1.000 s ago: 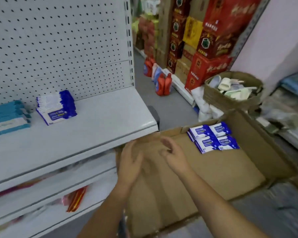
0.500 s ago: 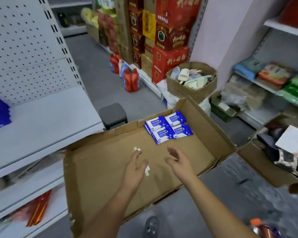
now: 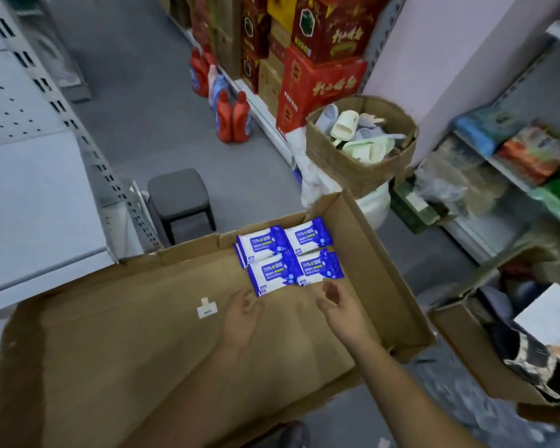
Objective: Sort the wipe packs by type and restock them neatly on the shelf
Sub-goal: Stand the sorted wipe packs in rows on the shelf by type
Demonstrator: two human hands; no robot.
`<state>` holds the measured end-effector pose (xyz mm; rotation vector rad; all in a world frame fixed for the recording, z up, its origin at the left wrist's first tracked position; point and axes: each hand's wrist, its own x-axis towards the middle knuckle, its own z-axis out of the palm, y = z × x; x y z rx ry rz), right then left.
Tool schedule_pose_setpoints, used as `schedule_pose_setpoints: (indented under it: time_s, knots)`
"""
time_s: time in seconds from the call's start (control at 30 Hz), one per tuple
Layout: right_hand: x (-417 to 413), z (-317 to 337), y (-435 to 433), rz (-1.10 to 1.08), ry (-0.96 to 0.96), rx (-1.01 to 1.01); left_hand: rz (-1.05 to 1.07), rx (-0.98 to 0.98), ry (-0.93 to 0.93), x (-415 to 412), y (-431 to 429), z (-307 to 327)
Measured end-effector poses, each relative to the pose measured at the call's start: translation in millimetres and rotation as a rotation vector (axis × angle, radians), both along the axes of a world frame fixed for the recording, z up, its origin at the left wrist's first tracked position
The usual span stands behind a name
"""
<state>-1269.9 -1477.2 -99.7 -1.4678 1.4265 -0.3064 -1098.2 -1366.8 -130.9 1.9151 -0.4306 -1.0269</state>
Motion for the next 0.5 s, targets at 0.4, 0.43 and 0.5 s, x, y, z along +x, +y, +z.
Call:
schedule_pose_setpoints:
  time_s: [0.4, 0.43, 0.5]
  knots:
    - [17, -118, -147, 0.078, 0.297, -0.013, 0.217, 0.18, -0.107, 30, -99, -78]
    - [20, -126, -155, 0.067, 0.313, -0.014, 0.244, 0.178, -0.09, 30, -106, -87]
    - [23, -138, -164, 0.078, 0.356, -0.001, 0.29, 0.191, -0.017, 26, -114, -101]
